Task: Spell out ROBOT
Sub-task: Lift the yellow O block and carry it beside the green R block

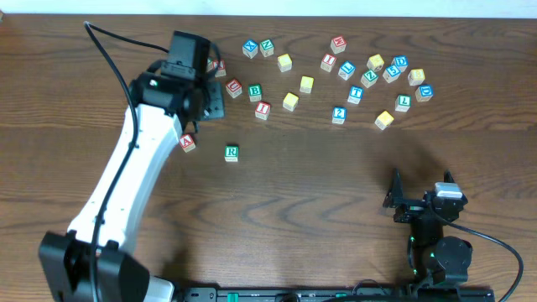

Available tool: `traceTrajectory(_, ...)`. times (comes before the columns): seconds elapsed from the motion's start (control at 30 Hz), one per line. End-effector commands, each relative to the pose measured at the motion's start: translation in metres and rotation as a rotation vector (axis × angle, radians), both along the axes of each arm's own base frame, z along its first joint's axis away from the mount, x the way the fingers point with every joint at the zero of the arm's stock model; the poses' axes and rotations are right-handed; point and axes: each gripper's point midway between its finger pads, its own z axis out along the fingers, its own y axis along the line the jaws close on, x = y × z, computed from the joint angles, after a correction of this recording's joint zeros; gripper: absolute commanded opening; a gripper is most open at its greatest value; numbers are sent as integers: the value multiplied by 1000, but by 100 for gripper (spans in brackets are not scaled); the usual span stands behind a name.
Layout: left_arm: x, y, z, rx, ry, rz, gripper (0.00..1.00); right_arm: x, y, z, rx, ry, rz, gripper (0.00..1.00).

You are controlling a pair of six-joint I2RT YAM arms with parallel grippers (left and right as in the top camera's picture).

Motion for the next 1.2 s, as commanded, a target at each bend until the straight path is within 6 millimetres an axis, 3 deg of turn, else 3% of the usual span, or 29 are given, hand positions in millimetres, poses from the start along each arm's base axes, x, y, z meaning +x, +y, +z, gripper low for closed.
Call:
traceTrajectory(0.0,-10,-23,17,-8,-28,-41,23,0,1,0,6,-2,1,99)
traceTrajectory(0.37,-39,-63,-11,99,-12,-81,19,0,1,0,6,-2,1,99)
traceTrajectory(0.67,-54,-61,-62,99,45,-45,19,0,1,0,6,-2,1,99)
traceTrajectory(1.17,-54,-68,-90,41,35,-25,19,0,1,0,6,-2,1,99)
